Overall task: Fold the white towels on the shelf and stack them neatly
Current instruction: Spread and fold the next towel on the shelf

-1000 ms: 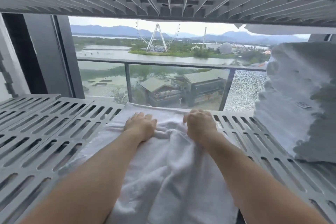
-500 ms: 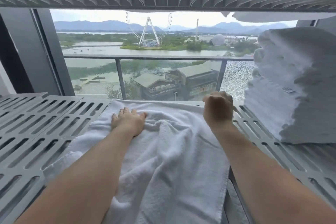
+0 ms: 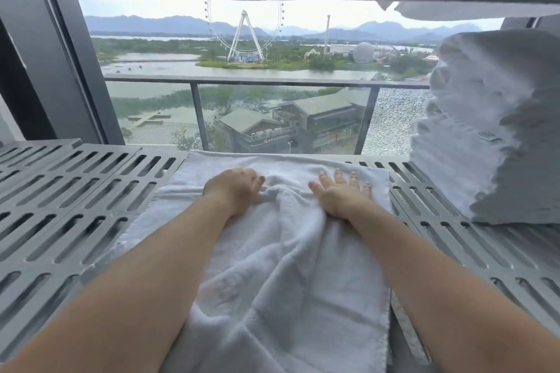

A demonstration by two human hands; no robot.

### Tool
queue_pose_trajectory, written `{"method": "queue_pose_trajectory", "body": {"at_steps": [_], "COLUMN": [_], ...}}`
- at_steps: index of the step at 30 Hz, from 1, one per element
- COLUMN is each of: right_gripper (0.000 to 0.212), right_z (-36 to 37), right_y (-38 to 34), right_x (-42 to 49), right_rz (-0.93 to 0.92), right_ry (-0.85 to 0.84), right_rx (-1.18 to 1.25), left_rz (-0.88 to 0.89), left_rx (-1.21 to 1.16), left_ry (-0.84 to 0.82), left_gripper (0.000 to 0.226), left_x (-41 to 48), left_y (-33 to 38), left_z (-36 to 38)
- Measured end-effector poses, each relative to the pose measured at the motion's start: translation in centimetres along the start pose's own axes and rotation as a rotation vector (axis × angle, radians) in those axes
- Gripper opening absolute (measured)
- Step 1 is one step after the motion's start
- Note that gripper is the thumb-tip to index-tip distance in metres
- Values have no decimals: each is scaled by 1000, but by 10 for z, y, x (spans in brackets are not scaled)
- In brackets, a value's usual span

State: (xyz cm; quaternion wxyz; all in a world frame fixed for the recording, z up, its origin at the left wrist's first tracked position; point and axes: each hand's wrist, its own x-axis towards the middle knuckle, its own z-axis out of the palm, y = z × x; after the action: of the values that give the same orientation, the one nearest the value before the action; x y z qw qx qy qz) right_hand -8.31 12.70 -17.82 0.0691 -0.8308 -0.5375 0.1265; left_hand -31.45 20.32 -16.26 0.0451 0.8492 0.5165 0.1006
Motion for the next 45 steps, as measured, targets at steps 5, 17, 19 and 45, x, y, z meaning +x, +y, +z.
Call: {"method": "queue_pose_trajectory", "body": {"at_steps": [5,17,19,45], "right_gripper": [72,60,43,30], "right_z": [2,-13,-14,30], "right_y": [9,31,27,-3], "right_x": [35,93,86,-262], "right_rz": [-134,-412,-429,-486], "right_ry": [50,131,345,598], "right_rx": [-7,27,1,-14], "left_rz": [-78,-408,-474,231], "left_rx": [98,136,212,6], "left_ry": [-192,-169,-47,64], "left_gripper": [61,79,83,59], "left_x": [16,21,15,-232], "left_y": [5,8,14,42], "left_z": [-9,13,11,-38]}}
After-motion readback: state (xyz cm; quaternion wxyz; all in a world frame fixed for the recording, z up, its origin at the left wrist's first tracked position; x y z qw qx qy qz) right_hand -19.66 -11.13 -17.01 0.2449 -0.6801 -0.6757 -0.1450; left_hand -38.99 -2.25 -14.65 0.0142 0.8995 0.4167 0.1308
